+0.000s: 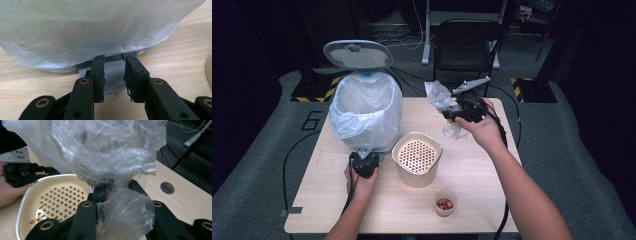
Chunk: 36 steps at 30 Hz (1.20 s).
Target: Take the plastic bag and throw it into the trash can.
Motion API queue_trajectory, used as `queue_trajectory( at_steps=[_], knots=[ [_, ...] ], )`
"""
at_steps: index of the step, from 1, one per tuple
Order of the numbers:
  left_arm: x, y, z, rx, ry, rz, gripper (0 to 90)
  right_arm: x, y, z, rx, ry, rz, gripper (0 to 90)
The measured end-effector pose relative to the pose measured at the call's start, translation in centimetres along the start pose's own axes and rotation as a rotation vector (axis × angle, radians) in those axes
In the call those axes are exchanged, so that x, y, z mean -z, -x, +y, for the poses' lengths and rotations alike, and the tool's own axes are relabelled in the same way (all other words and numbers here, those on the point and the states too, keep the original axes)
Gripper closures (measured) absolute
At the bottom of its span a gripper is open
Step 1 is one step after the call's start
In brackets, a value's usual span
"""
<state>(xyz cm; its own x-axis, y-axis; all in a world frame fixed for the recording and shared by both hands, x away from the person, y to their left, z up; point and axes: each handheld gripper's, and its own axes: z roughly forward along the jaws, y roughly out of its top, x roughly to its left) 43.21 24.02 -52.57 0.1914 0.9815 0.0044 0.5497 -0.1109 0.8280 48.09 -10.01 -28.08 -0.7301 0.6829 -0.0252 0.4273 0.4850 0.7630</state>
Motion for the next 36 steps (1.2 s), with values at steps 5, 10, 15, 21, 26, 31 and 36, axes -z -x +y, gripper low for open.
queue_trajectory(
  at_steps=[5,10,15,21,26,31,36],
  knots=[
    [0.0,-0.1,0.1,-0.022,0.007,0.019,69.1,0.8,-1.4,2.1,0.019,0.026,0.018,71.3],
    [0.0,-0.1,0.1,-0.019,0.003,0.018,69.1,1.2,-3.7,4.2,0.034,0.029,0.045,71.4],
    [0.1,-0.2,0.1,-0.021,-0.003,0.017,69.1,0.8,-5.8,6.3,0.066,0.038,0.085,71.3],
    [0.1,-0.1,0.1,-0.017,-0.003,0.014,69.1,-0.8,-8.3,8.6,0.08,0.065,0.133,71.3],
    [0.0,-0.1,0.1,-0.013,0.001,0.009,69.1,-1.9,-10.1,9.9,0.083,0.077,0.155,71.3],
    [0.1,-0.1,0.1,-0.012,-0.002,0.008,69.1,-2.7,-11.4,10.6,0.07,0.09,0.19,71.3],
    [0.0,-0.1,0.1,-0.012,0.0,0.014,69.1,-3.9,-12.5,11.0,0.061,0.101,0.224,71.3]
  ],
)
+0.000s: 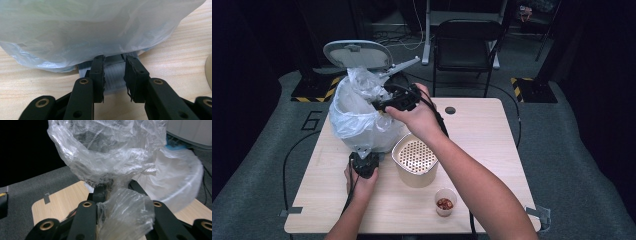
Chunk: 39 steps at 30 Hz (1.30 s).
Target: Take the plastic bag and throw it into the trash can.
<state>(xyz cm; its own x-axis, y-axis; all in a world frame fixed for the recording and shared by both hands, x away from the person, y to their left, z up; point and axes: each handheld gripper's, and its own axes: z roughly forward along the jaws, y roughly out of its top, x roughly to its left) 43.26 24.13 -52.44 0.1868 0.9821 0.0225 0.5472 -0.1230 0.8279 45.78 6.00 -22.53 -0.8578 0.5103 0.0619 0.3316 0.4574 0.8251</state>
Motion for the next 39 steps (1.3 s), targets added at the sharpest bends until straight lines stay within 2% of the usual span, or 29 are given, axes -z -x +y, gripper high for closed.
queue_trajectory(
  at_steps=[5,6,7,11,13,15,20,22,26,27,30,31,34,37,39],
  knots=[
    [0.0,0.0,0.0,-0.003,0.007,0.003,69.1,-1.1,-0.3,0.2,-0.036,0.042,0.038,71.3],
    [0.0,0.0,0.0,-0.002,0.008,0.003,69.1,-1.6,-0.3,0.2,-0.065,0.075,0.045,71.3],
    [0.0,0.0,0.0,0.001,0.009,0.0,69.1,-1.9,-0.3,0.3,-0.076,0.085,0.043,71.3],
    [0.1,-0.1,0.0,-0.012,-0.006,0.005,69.1,-2.9,-0.4,0.3,-0.074,0.135,0.005,71.2],
    [0.0,-0.1,0.0,-0.009,-0.004,0.001,69.1,-3.3,-0.4,0.5,-0.052,0.146,-0.022,71.2],
    [0.0,-0.1,0.0,-0.004,-0.005,-0.002,69.2,-3.7,-0.3,0.7,-0.031,0.148,-0.039,71.2],
    [0.0,-0.1,0.0,-0.007,-0.006,-0.007,69.1,-4.7,0.2,1.5,0.004,0.137,-0.033,71.2],
    [0.1,-0.1,0.0,-0.01,-0.006,0.002,69.1,-5.4,0.6,2.0,0.045,0.148,-0.035,70.8],
    [0.1,-0.1,0.0,-0.011,-0.005,0.004,69.1,-6.4,1.1,2.9,0.058,0.14,-0.056,69.8],
    [0.0,0.0,0.0,0.002,-0.009,-0.014,69.1,-6.7,1.2,3.1,0.062,0.138,-0.063,69.7],
    [0.1,-0.1,0.0,-0.004,-0.015,-0.016,69.2,-7.5,1.6,3.5,0.077,0.118,-0.076,68.8],
    [0.0,0.2,-0.1,0.034,-0.008,-0.031,69.2,-7.9,1.7,3.6,0.077,0.115,-0.086,68.1],
    [0.0,0.1,-0.1,0.026,-0.012,-0.026,69.1,-8.8,2.2,3.8,0.08,0.11,-0.094,66.4],
    [0.0,0.2,-0.1,0.041,-0.009,-0.025,69.1,-9.7,2.7,3.7,0.087,0.097,-0.12,66.5],
    [0.1,0.0,0.0,-0.008,-0.016,-0.011,69.1,-10.2,3.1,3.6,0.083,0.085,-0.129,66.3]
  ],
)
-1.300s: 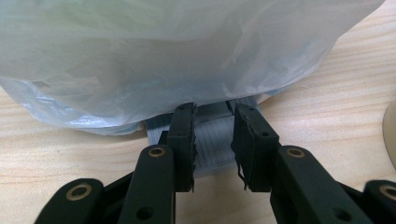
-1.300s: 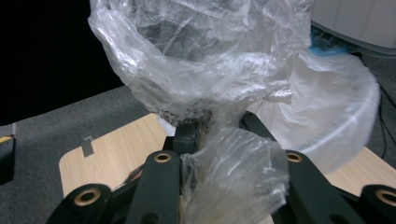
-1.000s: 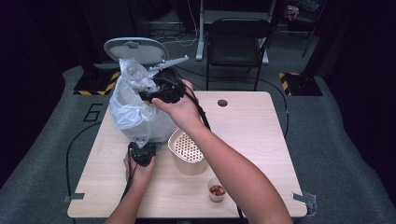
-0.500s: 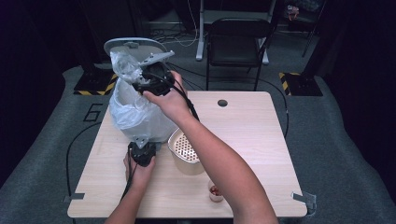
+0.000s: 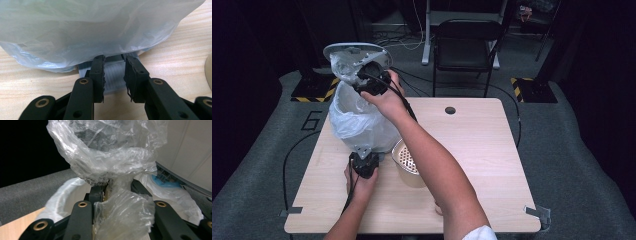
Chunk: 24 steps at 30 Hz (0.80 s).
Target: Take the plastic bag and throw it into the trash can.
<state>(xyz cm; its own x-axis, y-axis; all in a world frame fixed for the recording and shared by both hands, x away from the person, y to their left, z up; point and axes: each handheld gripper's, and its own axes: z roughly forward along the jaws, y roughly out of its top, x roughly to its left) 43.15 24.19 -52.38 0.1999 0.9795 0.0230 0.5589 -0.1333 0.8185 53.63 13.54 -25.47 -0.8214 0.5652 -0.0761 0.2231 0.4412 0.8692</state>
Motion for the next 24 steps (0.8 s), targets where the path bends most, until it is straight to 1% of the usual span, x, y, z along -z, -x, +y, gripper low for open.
queue_trajectory(
  at_steps=[3,4,5,6,7,9,10,11,12,13,14,15,17,20,21,22,23,24],
  knots=[
    [0.0,0.0,0.0,-0.001,0.009,0.0,69.1,-0.4,0.1,-0.2,-0.003,-0.016,-0.009,63.5],
    [0.0,0.0,0.0,-0.001,0.01,-0.001,69.1,-0.5,0.1,-0.3,0.009,-0.02,-0.021,60.2],
    [0.0,0.0,0.0,-0.004,0.013,0.001,69.1,-0.6,0.0,-0.4,-0.002,-0.032,-0.04,54.1],
    [0.0,0.1,-0.1,-0.003,0.012,0.003,69.1,-0.8,0.1,-0.4,-0.002,-0.043,-0.059,47.6],
    [0.0,0.0,0.0,-0.019,0.018,0.018,69.1,-0.9,0.1,-0.5,-0.005,-0.056,-0.066,42.9],
    [0.0,0.0,0.0,-0.017,0.015,0.013,69.1,-1.0,0.2,-0.7,-0.016,-0.064,-0.066,37.7],
    [0.0,0.0,0.0,-0.017,0.015,0.013,69.1,-1.0,0.2,-0.7,-0.016,-0.064,-0.066,37.7],
    [0.1,0.1,0.0,-0.01,0.002,0.002,69.1,-1.0,0.4,-0.8,-0.046,-0.073,-0.054,33.9],
    [0.1,0.1,0.0,-0.01,0.002,0.002,69.1,-1.1,0.5,-0.8,-0.044,-0.084,-0.043,32.9],
    [0.1,0.0,0.0,-0.023,0.01,0.016,69.0,-1.1,0.6,-0.9,-0.031,-0.106,-0.031,32.2],
    [0.1,0.0,0.0,-0.023,0.01,0.016,69.1,-1.1,0.6,-0.9,-0.031,-0.106,-0.031,32.2],
    [0.1,0.0,0.0,-0.023,0.01,0.016,69.1,-1.0,0.6,-1.0,-0.001,-0.106,-0.062,30.7],
    [0.1,0.0,0.0,-0.023,0.01,0.016,69.1,-0.8,0.7,-0.9,-0.003,-0.104,-0.057,29.2],
    [0.1,0.0,0.0,-0.022,0.01,0.015,69.2,-0.6,0.8,-1.0,-0.002,-0.103,-0.071,27.6],
    [0.1,0.0,0.0,-0.02,0.013,0.015,69.2,-0.3,0.8,-0.9,0.006,-0.093,-0.067,27.5],
    [0.1,0.0,0.0,-0.022,0.008,0.015,69.2,-0.2,0.7,-0.9,-0.005,-0.086,-0.067,27.4],
    [0.1,0.0,0.0,-0.021,0.008,0.014,69.2,0.0,0.7,-0.9,0.011,-0.082,-0.062,27.5],
    [0.1,0.0,0.0,-0.021,0.008,0.014,69.3,0.2,0.5,-0.8,-0.005,-0.075,-0.067,27.5]
  ],
)
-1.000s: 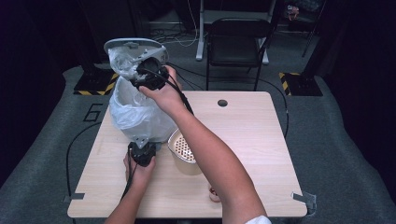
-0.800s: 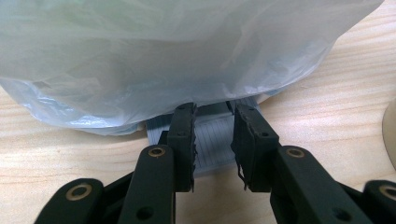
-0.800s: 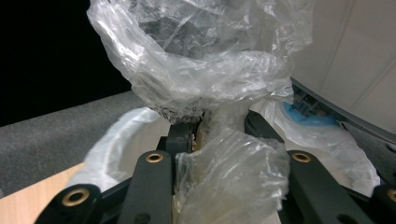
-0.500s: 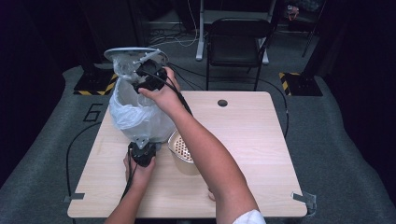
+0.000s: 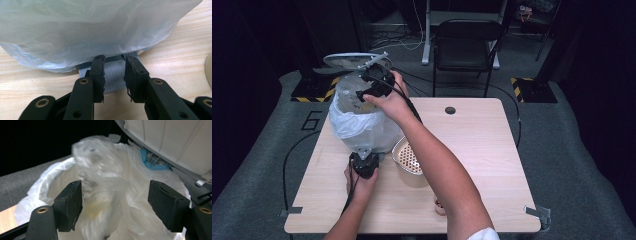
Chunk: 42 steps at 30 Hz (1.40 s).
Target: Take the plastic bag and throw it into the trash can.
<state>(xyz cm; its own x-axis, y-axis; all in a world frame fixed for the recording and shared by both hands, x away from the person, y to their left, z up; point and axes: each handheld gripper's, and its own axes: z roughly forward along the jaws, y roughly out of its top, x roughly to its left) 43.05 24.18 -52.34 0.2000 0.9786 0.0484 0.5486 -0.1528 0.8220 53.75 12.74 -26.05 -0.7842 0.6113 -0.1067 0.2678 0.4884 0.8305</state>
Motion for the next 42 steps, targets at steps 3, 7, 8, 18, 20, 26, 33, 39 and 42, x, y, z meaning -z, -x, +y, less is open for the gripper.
queue_trajectory(
  at_steps=[3,7,8,18,20,26,33,39,42],
  knots=[
    [0.0,0.0,0.0,0.002,0.0,0.0,69.3,0.7,-0.1,0.0,0.005,0.026,0.004,29.0],
    [0.0,0.0,0.0,0.003,0.003,0.001,69.3,1.5,-0.1,-0.1,0.003,0.029,0.0,33.5],
    [0.0,0.0,0.0,0.002,0.0,0.001,69.3,1.8,-0.1,-0.2,0.009,0.04,-0.002,34.7],
    [0.0,0.2,0.0,0.005,0.008,0.013,69.3,3.6,-0.7,-1.3,0.02,0.065,0.099,54.2],
    [0.0,0.2,0.0,0.005,0.009,0.013,69.3,3.2,-0.8,-1.4,0.024,0.052,0.106,57.0],
    [-0.1,0.2,-0.1,0.012,0.015,0.009,69.3,0.5,-0.3,-2.5,0.026,-0.075,0.048,59.4],
    [-0.1,0.2,0.0,0.01,0.015,0.011,69.3,3.8,0.4,-2.6,0.008,-0.014,0.054,51.5],
    [-0.1,0.2,0.0,0.011,0.015,0.011,69.3,7.1,1.1,-3.9,-0.02,0.024,0.044,44.3],
    [-0.1,0.2,-0.1,0.012,0.016,0.011,69.3,8.0,1.4,-4.8,-0.022,0.041,0.042,43.0]
  ],
)
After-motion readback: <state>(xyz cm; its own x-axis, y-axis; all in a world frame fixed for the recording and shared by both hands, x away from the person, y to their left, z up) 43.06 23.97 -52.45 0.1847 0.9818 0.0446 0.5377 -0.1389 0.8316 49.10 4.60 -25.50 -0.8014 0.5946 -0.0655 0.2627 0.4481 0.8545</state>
